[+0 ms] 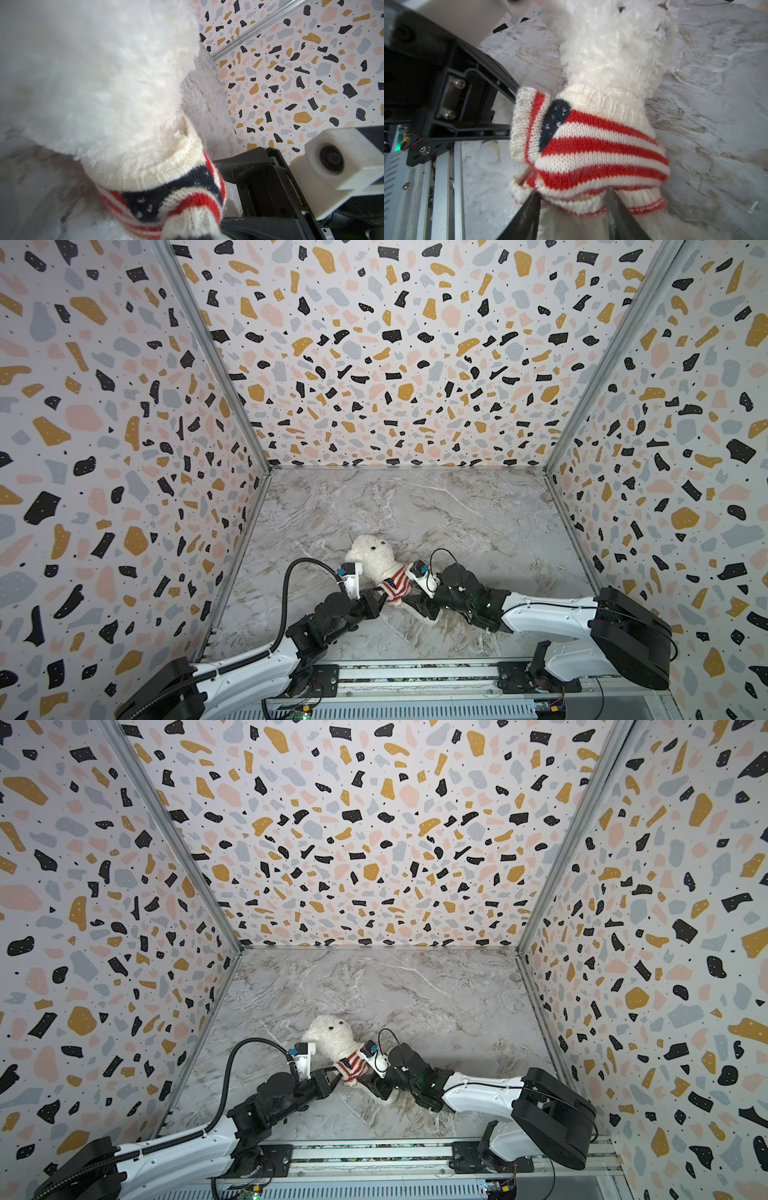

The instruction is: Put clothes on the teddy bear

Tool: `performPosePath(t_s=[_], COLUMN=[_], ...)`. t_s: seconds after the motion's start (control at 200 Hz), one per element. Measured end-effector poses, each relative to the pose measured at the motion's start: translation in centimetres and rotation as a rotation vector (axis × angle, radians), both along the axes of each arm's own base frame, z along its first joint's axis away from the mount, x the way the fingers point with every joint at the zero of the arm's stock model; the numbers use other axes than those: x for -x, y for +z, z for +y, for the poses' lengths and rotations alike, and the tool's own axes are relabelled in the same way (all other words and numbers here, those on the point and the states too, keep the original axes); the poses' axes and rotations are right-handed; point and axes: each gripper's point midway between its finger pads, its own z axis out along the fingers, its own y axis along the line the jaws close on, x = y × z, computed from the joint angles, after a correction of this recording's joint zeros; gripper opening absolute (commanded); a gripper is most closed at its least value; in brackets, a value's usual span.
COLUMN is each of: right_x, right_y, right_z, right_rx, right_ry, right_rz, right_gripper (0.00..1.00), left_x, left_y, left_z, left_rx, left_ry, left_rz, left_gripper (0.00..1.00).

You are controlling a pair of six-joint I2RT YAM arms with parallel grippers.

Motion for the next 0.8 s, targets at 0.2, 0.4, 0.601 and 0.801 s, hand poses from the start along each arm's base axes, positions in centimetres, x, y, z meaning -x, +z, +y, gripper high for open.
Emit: performPosePath(t_s=[0.2, 0.4, 0.601, 0.801], right_x=[0.2, 0.0, -0.3, -0.8], right_y=[0.4, 0.1, 0.0, 0.7], right_z=[0.5, 0.7, 0.4, -0.4], right_rx=[-0.019, -0.011, 0.004, -0.005], right_ry=[0.017, 0.014, -0.008, -0.04], right_rz=[-0.001, 0.0, -0.01, -0.019], right_gripper=[0.43, 0.24, 0.01, 0.0], left_x=[0.1, 0.2, 0.2, 0.4], left_y=[0.0, 0.0, 0.0, 0.7], left_z=[-0.1, -0.2, -0.2, -0.3], left_rx=[0.0, 0.001, 0.002, 0.017], left_ry=[-0.006, -0.016, -0.018, -0.03], left_rz=[0.0, 0.001, 0.001, -0.012], left_gripper=[0.0, 0.0, 0.0, 0.0])
